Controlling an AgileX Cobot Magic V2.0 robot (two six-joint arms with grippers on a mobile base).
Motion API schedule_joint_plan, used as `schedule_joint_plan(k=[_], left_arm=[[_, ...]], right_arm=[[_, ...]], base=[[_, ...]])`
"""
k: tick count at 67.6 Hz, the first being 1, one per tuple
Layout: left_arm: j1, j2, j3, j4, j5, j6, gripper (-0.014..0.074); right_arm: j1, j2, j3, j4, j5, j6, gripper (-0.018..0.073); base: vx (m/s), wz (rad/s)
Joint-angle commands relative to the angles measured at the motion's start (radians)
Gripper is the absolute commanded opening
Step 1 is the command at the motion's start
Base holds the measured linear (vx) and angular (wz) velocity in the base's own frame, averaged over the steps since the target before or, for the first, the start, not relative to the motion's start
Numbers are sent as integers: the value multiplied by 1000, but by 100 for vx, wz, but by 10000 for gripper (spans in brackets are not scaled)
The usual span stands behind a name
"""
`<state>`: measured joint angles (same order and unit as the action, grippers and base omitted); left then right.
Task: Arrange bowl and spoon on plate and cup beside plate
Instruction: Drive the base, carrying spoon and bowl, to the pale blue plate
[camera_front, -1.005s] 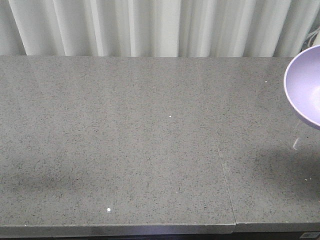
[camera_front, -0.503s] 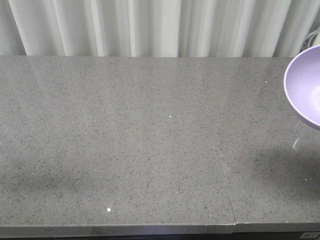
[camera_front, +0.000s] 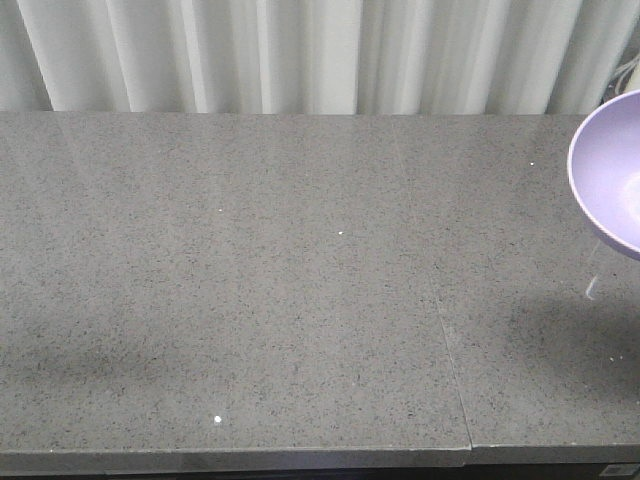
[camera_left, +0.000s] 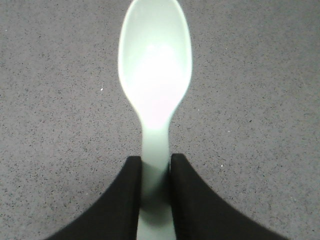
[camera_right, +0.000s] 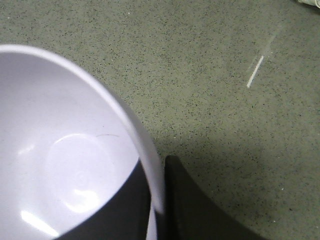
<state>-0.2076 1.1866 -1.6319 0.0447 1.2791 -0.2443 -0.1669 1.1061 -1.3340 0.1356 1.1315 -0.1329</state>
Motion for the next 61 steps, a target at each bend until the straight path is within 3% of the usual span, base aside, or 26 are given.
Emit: schedule_joint_plan(k=[1, 61], left_arm=[[-5, -15, -21, 1, -29, 1, -6], [-5, -15, -21, 1, -29, 1, -6]], right_arm=[[-6, -16, -27, 1, -59, -9, -6], [-6, -16, -27, 1, -59, -9, -6]], base=[[0, 0], [-1, -5]])
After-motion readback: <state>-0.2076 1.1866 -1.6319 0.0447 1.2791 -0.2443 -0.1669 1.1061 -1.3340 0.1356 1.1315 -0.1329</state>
